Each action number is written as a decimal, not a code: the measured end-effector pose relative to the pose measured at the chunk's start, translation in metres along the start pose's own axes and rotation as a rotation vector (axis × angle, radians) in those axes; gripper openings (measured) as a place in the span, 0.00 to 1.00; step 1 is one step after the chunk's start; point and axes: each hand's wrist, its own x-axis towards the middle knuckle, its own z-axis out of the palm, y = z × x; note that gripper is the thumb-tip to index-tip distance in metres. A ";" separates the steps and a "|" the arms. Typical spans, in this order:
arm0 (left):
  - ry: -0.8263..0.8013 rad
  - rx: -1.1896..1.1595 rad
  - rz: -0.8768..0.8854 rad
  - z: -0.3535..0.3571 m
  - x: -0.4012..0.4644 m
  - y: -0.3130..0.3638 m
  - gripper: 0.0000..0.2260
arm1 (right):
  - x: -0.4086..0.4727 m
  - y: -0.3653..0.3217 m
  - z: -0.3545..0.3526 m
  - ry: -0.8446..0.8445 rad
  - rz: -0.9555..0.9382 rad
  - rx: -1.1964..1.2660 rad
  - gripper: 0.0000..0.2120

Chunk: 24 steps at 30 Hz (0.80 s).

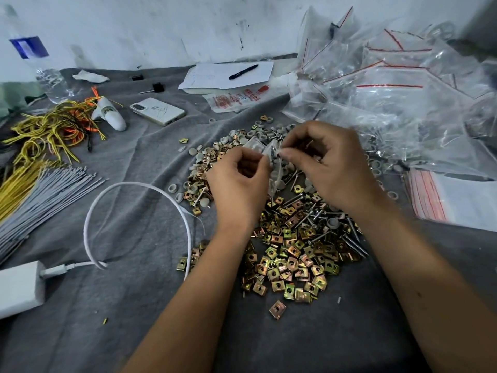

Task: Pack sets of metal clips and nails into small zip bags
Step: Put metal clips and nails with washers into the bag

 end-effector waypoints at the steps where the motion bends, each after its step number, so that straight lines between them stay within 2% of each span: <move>1: -0.004 0.003 -0.001 0.000 0.000 0.000 0.06 | -0.001 -0.001 0.002 -0.038 -0.008 -0.008 0.03; 4: -0.003 -0.027 -0.042 -0.001 0.002 -0.002 0.06 | -0.003 0.003 0.006 -0.168 0.007 -0.099 0.03; 7: 0.012 -0.069 -0.089 -0.002 0.004 -0.002 0.05 | -0.002 0.008 0.006 -0.194 0.023 -0.241 0.04; 14: 0.032 -0.088 -0.111 -0.002 0.003 0.000 0.06 | -0.003 0.009 0.003 -0.101 0.083 -0.236 0.11; 18: 0.083 -0.089 -0.119 -0.002 0.003 0.000 0.07 | -0.001 0.008 0.002 0.116 0.046 -0.203 0.05; 20: 0.098 -0.088 -0.126 -0.002 0.004 0.000 0.08 | -0.001 0.008 0.000 0.137 0.082 -0.230 0.03; 21: 0.104 -0.089 -0.130 -0.002 0.004 0.000 0.09 | -0.001 0.010 0.000 0.090 0.124 -0.289 0.03; 24: 0.119 -0.102 -0.140 -0.002 0.004 0.000 0.10 | -0.003 0.018 0.002 -0.202 0.213 -0.522 0.07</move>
